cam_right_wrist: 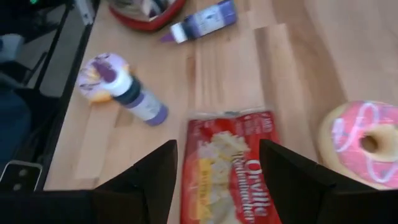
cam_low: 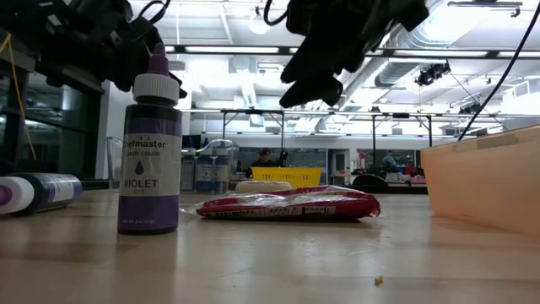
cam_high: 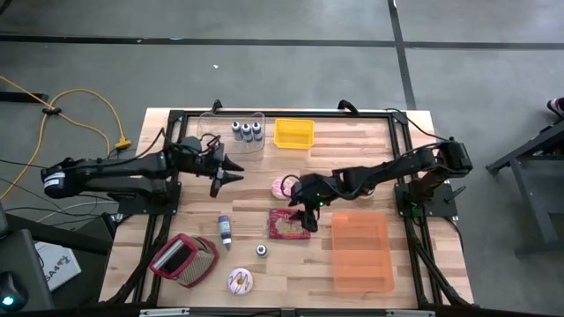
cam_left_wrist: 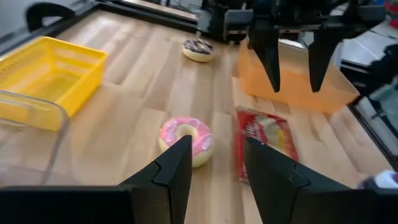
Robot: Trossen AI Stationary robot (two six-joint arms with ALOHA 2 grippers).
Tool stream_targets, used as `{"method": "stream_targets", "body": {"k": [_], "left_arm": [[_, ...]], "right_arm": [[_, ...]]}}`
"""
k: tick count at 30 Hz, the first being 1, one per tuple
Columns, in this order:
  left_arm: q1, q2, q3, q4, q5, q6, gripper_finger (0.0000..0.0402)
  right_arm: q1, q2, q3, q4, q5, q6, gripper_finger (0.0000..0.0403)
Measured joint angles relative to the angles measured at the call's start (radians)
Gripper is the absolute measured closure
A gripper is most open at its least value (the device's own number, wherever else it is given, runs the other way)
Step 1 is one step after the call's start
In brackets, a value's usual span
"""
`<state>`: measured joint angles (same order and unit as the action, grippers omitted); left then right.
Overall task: Pick & Place Food Item
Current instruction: Put the right violet food coloring bottle into the transparent bin
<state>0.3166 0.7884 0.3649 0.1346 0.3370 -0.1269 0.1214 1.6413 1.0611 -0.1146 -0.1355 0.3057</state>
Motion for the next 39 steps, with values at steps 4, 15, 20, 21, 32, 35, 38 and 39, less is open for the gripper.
{"method": "stream_targets", "body": {"k": [4,15,20,21,32,35,38,39], "left_arm": [[-0.045,0.0,0.0,-0.004,0.0,-0.019,0.0263],[-0.126,0.0,0.0,-0.004,-0.001,-0.031,0.0263],[-0.142,0.0,0.001,-0.006,-0.001,-0.031,0.0263],[-0.145,0.0,0.001,-0.008,-0.002,-0.031,0.0263],[-0.158,0.0,0.001,-0.042,-0.103,-0.068,0.0263],[-0.183,0.0,0.001,-0.051,-0.101,-0.098,0.0263],[-0.238,0.001,0.001,-0.052,-0.119,-0.106,0.0263],[-0.26,0.001,0.001,-0.052,-0.137,-0.106,0.0263]], "right_arm": [[0.057,0.015,0.0,0.051,0.059,-0.01,0.019],[0.15,0.147,0.0,0.219,0.14,0.059,0.019],[0.161,0.207,0.0,0.307,0.129,0.086,0.019],[0.161,0.216,0.0,0.318,0.129,0.086,0.019],[0.188,0.232,0.0,0.368,0.136,0.087,0.019],[0.195,0.232,0.0,0.382,0.135,0.084,0.019],[0.195,0.232,0.0,0.381,0.136,0.084,0.019],[0.195,0.232,0.0,0.381,0.136,0.084,0.019]]}}
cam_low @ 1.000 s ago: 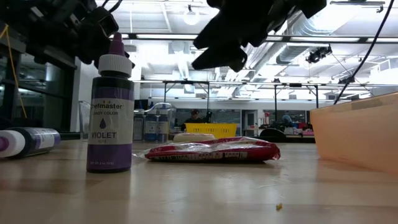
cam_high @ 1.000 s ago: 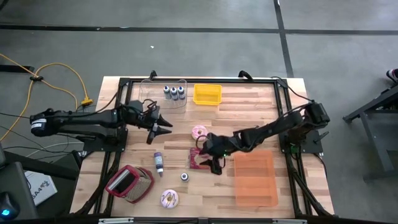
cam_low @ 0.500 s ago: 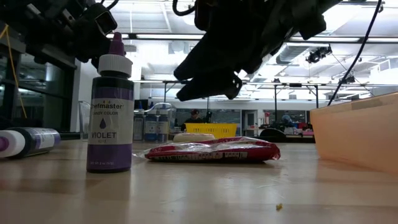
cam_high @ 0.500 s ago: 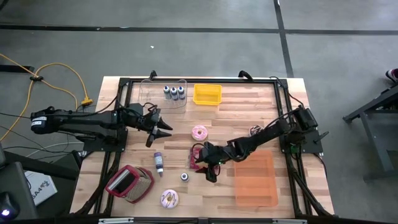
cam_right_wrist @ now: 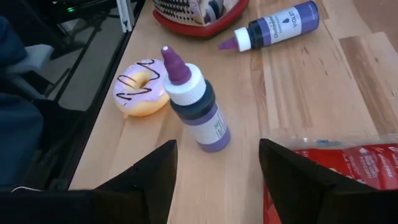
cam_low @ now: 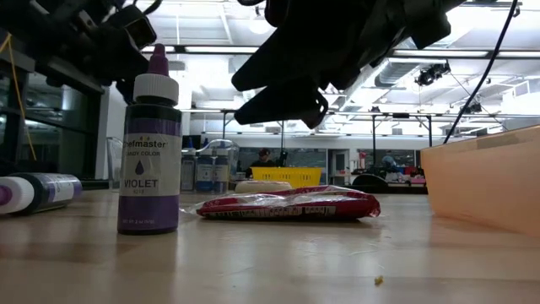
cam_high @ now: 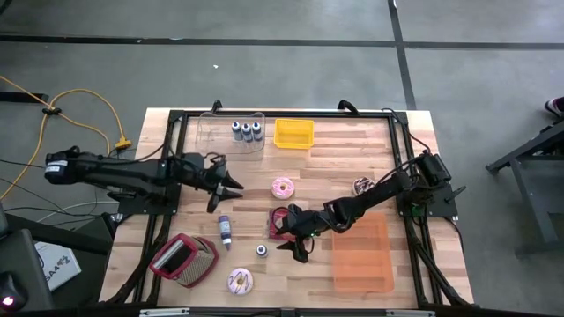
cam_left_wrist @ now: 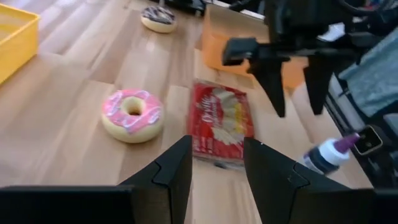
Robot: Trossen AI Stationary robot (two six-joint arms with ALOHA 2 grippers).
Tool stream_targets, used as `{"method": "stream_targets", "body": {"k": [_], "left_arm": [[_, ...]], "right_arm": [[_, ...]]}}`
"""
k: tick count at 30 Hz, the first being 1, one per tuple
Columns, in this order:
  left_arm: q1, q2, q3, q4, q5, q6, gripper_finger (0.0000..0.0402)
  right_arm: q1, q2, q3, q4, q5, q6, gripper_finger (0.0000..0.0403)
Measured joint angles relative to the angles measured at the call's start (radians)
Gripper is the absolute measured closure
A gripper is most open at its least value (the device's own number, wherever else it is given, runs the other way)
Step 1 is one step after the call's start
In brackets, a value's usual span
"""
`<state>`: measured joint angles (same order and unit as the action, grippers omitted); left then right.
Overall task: Pick & Place Food Item
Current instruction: Put the right violet food coloring bottle into the transparent bin
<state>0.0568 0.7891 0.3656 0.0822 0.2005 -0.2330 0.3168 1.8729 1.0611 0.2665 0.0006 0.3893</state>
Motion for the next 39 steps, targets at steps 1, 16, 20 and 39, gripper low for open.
{"method": "stream_targets", "body": {"k": [1,16,20,39], "left_arm": [[-0.022,0.0,0.0,0.0,-0.017,-0.001,0.0263],[-0.217,0.013,0.0,0.008,-0.177,-0.082,0.0263],[-0.238,0.022,0.02,0.015,-0.175,-0.09,0.0263],[-0.413,0.321,0.349,-0.12,-0.284,-0.078,0.0263]], "right_arm": [[0.0,0.0,0.0,0.0,-0.001,0.0,0.019],[0.002,0.0,0.0,-0.003,0.003,0.008,0.019],[0.002,0.0,0.0,-0.004,0.001,0.008,0.019],[-0.026,-0.038,0.001,-0.258,0.059,-0.015,0.019]]}}
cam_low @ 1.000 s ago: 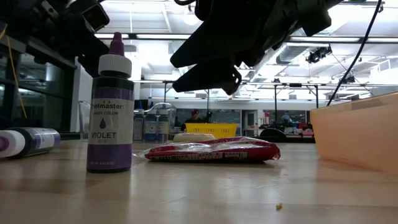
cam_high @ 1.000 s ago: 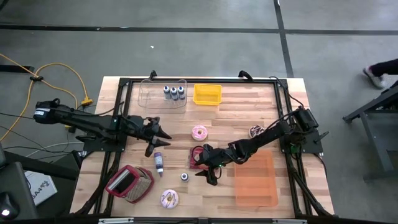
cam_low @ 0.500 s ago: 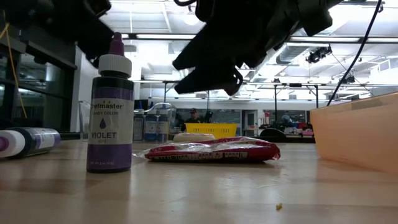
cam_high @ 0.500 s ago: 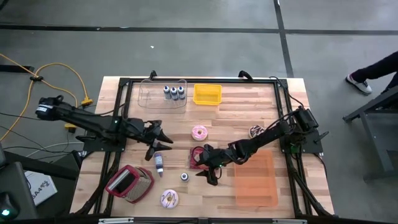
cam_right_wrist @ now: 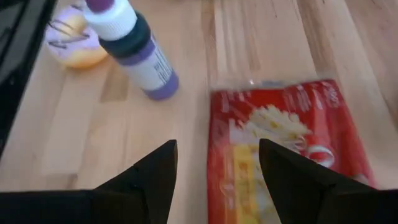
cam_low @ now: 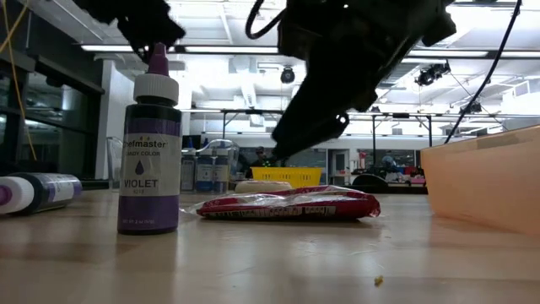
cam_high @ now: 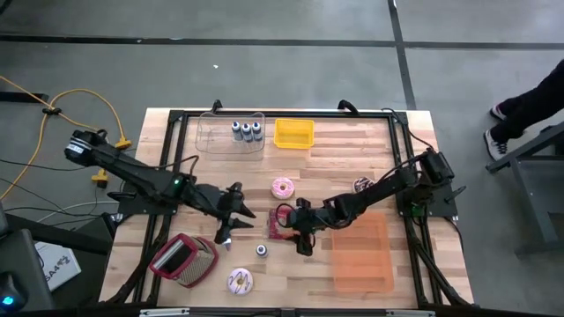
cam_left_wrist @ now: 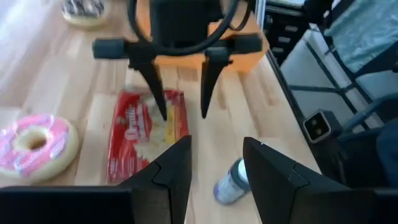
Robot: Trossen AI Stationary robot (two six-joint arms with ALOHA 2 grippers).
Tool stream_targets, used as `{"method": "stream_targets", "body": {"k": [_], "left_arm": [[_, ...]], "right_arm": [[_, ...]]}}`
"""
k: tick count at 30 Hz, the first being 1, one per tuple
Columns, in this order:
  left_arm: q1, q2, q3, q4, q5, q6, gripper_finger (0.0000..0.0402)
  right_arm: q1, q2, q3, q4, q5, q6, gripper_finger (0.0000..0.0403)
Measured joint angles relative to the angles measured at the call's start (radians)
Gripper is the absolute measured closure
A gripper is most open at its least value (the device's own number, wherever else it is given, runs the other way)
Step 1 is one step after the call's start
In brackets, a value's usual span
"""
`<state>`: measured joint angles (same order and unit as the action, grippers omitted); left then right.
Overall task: Pick & Place Food Item
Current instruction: Put the right violet food coloring bottle into the transparent bin
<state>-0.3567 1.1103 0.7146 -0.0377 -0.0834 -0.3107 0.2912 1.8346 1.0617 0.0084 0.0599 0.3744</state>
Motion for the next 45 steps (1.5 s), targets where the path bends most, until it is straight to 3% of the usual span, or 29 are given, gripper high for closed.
{"method": "stream_targets", "body": {"k": [5,11,23,35,45], "left_arm": [[-0.061,-0.015,0.022,-0.028,-0.11,-0.061,0.0263],[-0.037,0.035,0.157,-0.253,-0.111,-0.107,0.0263],[0.014,0.181,0.253,-0.321,0.007,-0.107,0.0263],[-0.059,0.279,0.37,-0.402,0.028,-0.109,0.0263],[-0.089,0.294,0.374,-0.421,0.025,-0.113,0.0263]], "right_arm": [[-0.018,-0.092,0.0,-0.149,0.062,-0.037,0.019],[-0.056,-0.216,-0.001,-0.326,0.162,-0.06,0.019],[-0.149,-0.329,0.0,-0.674,0.288,0.008,0.019],[-0.256,-0.328,0.0,-0.702,0.284,-0.029,0.019],[-0.317,-0.328,-0.001,-0.706,0.286,-0.039,0.019]]}}
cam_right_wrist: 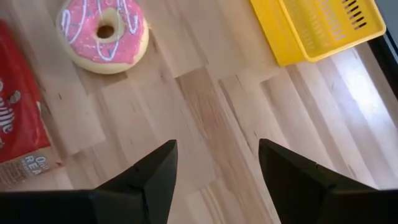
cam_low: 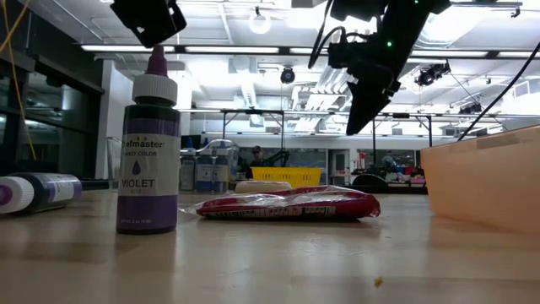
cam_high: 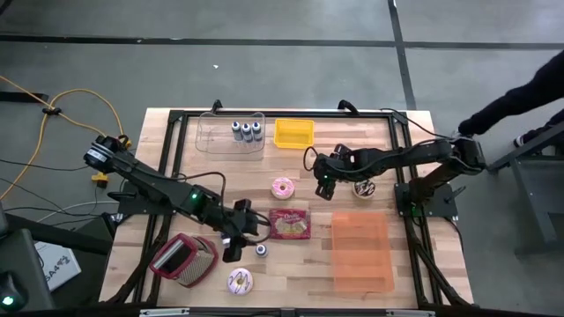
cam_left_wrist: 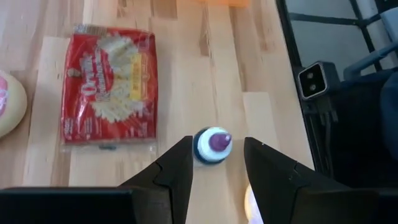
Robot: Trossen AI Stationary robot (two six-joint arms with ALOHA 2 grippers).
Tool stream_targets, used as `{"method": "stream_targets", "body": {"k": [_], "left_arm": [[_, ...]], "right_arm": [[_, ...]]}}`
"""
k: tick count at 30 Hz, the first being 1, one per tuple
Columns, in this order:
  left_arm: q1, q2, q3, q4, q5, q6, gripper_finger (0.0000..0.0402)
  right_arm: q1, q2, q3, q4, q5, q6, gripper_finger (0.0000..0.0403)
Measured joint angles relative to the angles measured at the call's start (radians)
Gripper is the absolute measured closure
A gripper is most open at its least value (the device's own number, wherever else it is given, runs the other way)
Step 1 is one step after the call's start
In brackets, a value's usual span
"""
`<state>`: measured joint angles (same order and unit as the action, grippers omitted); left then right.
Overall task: Pick & Place Food Item
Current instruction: Put the right violet food coloring bottle into the transparent bin
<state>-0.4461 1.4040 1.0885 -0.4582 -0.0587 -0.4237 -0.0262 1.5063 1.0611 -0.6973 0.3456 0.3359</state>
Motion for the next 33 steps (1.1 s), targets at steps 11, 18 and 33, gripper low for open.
{"method": "stream_targets", "body": {"k": [11,18,33], "left_arm": [[0.0,0.0,0.0,-0.01,-0.001,-0.002,0.0263],[0.0,0.0,0.0,-0.01,-0.002,-0.003,0.0263],[-0.009,0.0,0.0,-0.023,-0.006,0.014,0.0263]], "right_arm": [[-0.001,0.001,0.0,0.072,-0.062,0.0,0.019],[0.0,0.001,0.0,0.249,-0.139,0.0,0.019],[0.0,0.001,0.0,0.638,-0.226,0.0,0.019]]}}
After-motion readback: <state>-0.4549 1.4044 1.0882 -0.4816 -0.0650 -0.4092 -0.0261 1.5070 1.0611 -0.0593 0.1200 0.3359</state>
